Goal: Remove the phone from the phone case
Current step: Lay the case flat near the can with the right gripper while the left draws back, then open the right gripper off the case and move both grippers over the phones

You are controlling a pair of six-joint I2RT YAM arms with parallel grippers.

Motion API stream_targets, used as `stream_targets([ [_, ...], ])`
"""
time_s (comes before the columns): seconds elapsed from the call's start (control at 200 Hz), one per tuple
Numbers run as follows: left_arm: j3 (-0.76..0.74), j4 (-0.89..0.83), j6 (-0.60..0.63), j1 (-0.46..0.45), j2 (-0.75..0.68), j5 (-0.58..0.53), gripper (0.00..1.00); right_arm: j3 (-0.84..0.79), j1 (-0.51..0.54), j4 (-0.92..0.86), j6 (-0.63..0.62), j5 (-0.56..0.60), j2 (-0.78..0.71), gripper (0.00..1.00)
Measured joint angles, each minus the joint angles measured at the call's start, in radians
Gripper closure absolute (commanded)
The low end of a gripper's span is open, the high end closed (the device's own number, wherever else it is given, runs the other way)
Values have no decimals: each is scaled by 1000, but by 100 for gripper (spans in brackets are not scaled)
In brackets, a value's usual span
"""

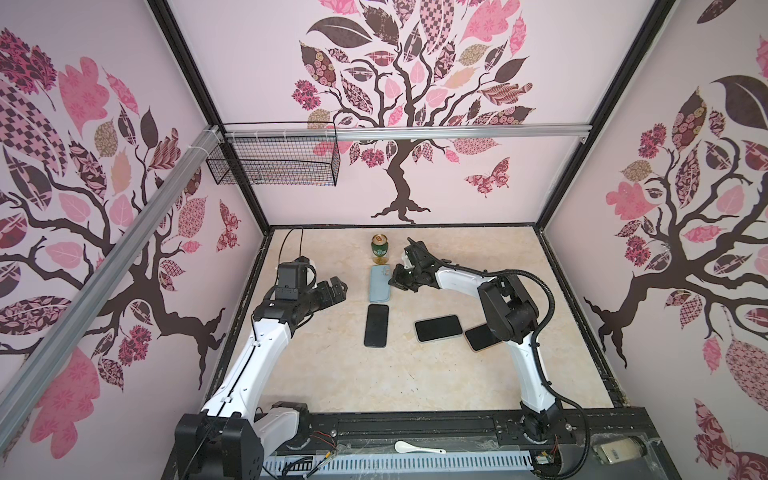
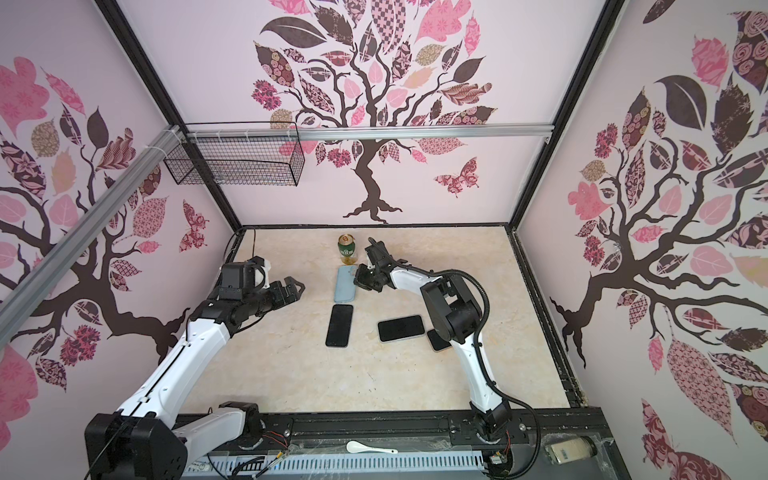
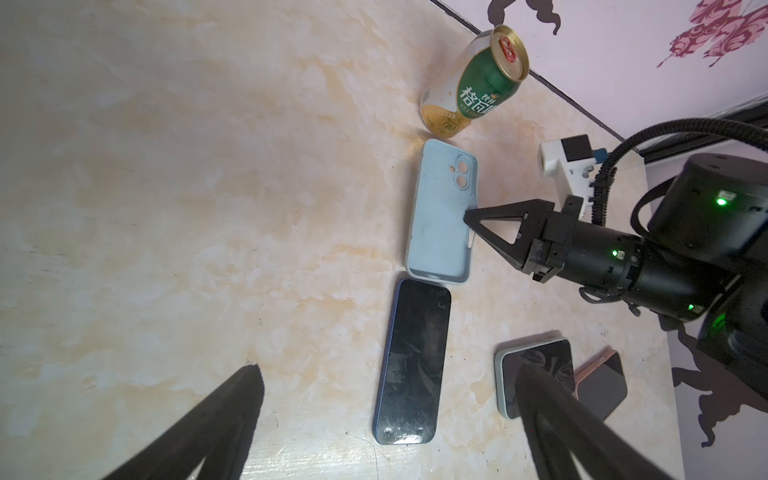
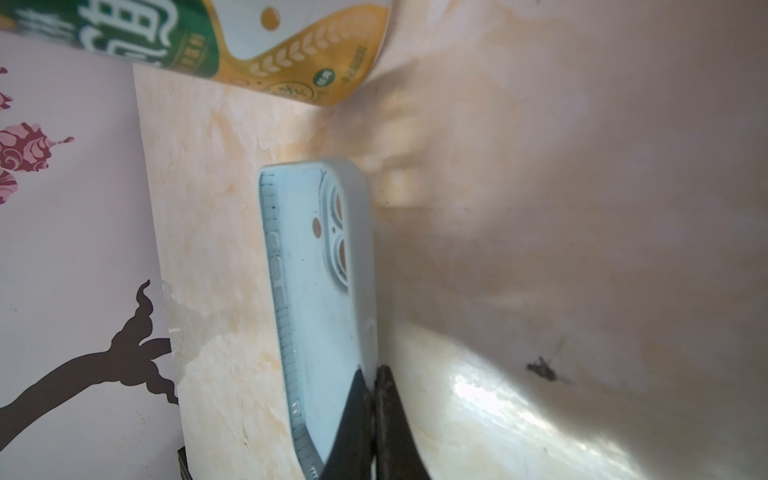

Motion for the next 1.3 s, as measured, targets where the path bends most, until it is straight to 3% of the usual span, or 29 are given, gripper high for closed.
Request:
stream_targets([
  [0.695, 0, -2, 62, 0, 8, 103, 2, 77, -3, -50, 3, 8, 73, 94],
  [1.185, 0, -9, 102, 0, 8, 109, 2, 104, -5, -61, -14, 23, 78, 69],
  [1.3, 0, -12, 116, -8, 7, 97, 2, 110, -5, -68, -25, 35, 76, 57],
])
